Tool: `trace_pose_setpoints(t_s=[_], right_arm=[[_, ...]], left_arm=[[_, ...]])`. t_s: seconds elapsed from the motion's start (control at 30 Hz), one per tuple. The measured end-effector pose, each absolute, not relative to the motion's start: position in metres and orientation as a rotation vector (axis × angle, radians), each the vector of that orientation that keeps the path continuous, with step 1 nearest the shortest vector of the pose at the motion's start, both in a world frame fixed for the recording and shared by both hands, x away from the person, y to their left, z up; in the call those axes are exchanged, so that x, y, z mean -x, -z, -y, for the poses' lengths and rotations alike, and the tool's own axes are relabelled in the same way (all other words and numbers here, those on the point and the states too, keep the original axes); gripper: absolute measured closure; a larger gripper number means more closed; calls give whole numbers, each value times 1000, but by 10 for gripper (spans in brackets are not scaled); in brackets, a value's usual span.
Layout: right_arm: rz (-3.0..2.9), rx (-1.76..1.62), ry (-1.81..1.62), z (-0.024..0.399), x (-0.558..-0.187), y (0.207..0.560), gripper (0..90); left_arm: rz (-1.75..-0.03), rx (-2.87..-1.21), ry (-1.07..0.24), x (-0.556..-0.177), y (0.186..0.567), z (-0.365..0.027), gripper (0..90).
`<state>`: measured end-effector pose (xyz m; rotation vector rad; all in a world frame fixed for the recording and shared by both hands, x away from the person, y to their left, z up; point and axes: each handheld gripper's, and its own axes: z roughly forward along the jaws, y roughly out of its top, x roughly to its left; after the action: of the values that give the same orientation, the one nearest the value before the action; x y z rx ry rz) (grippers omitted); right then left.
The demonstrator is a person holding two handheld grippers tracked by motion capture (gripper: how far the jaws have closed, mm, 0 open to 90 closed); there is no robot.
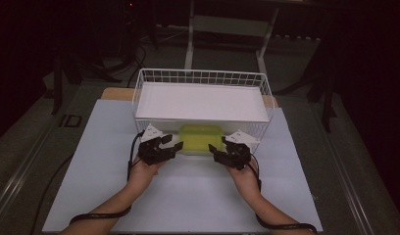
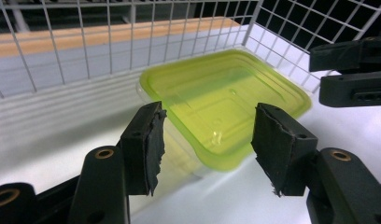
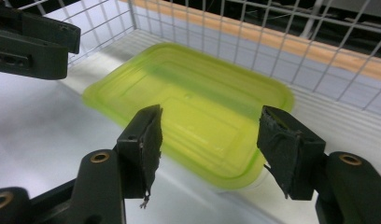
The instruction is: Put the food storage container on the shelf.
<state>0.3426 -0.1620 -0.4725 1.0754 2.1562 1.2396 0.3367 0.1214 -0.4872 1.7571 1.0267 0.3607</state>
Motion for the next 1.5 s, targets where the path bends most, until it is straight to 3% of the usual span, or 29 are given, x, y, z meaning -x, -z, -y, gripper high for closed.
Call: trace_pose_setpoints(t_s=[0.17,0.37,0.43,0.57,0.7,0.77,0.9,1.5], right_arm=[[-2168,-1065,-1242,158,-333,476,433],[-2179,-1065,-1236,151,-323,478,566],[-2188,-1058,-1235,148,-320,479,583],[-2197,-1057,-1212,144,-317,482,633],[-2220,-1065,-1177,140,-316,489,702],[-2225,-1068,-1165,138,-316,492,737],[-2256,-1045,-1128,134,-316,497,892],[-2289,-1085,-1086,122,-341,517,899]], left_arm=[[-1029,-1772,-340,-326,488,-128,414],[-942,-1814,-277,-315,492,-140,257],[-912,-1830,-265,-311,496,-141,167],[-909,-1826,-238,-302,502,-144,131],[-891,-1834,-265,-292,505,-144,32],[-891,-1841,-279,-288,504,-144,23],[-900,-1824,-301,-284,504,-146,21],[-888,-1795,-310,-285,507,-141,20]])
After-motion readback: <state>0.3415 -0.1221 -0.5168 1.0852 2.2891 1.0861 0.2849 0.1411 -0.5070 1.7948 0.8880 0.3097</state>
